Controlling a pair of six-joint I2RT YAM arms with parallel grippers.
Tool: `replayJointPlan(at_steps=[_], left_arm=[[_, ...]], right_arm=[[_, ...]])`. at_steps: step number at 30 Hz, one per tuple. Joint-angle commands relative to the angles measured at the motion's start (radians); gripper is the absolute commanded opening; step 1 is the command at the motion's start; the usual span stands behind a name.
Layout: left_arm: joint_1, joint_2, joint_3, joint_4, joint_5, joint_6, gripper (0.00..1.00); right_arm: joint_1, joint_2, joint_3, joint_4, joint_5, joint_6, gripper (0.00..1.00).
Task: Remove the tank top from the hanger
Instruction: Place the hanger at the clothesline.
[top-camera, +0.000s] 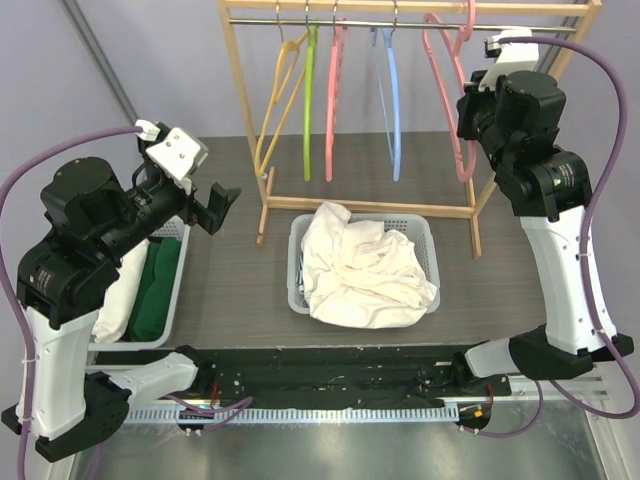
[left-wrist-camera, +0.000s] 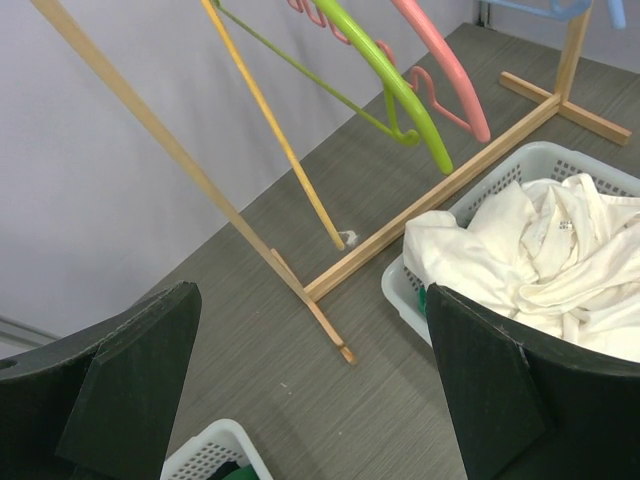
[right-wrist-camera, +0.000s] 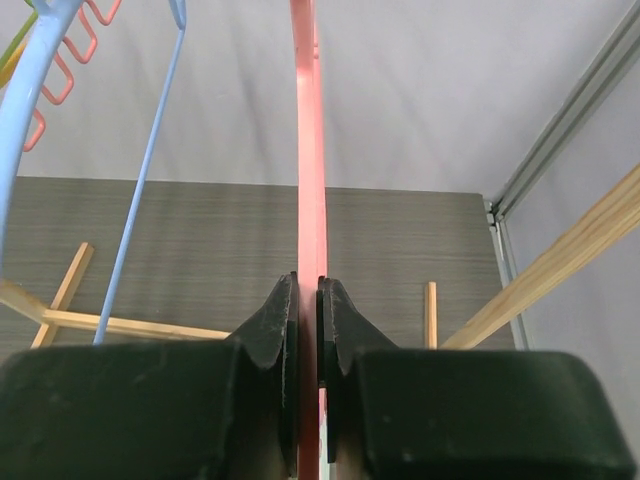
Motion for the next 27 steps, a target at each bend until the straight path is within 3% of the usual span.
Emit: replayJointPlan(at_steps=[1,11,12,13,14,15,18,27], left_arm=[[0.013,0.003,0.026,-0.004,0.060,-0.053,1.00],[0.024,-0.006,0.025,-0.008,0.077,-0.047,1.00],[0.027,-0.009,0.012,-0.008,0.079,-0.051,1.00],[0.028,-0.012,0.006,-0.005,0.080,-0.053,1.00],[0.032,-0.017,0.000,-0.002,0.077,-0.056,1.00],[0.038,-0.015,-0.009,0.004,0.072,-0.073,1.00],[0.039,-0.017,-0.020,-0.001,0.053,-0.080,1.00],[0.039,-0.107,-0.279,0.012,0.007,-0.126,1.00]], right_arm=[[-0.026,-0.010,-0.049,0.082,-0.052,0.043,0.01],[-0.095,-0.057,-0.207,0.116,-0.083,0.095,0.01],[-0.104,-0.075,-0.250,0.125,-0.083,0.098,0.04],[-0.109,-0.083,-0.270,0.137,-0.089,0.101,0.16],[-0.115,-0.094,-0.291,0.145,-0.108,0.102,0.35],[-0.126,-0.103,-0.337,0.157,-0.170,0.106,0.65],[-0.181,-0.126,-0.399,0.193,-0.229,0.138,0.99],[-0.183,-0.330,-0.613,0.268,-0.319,0.181,1.00]])
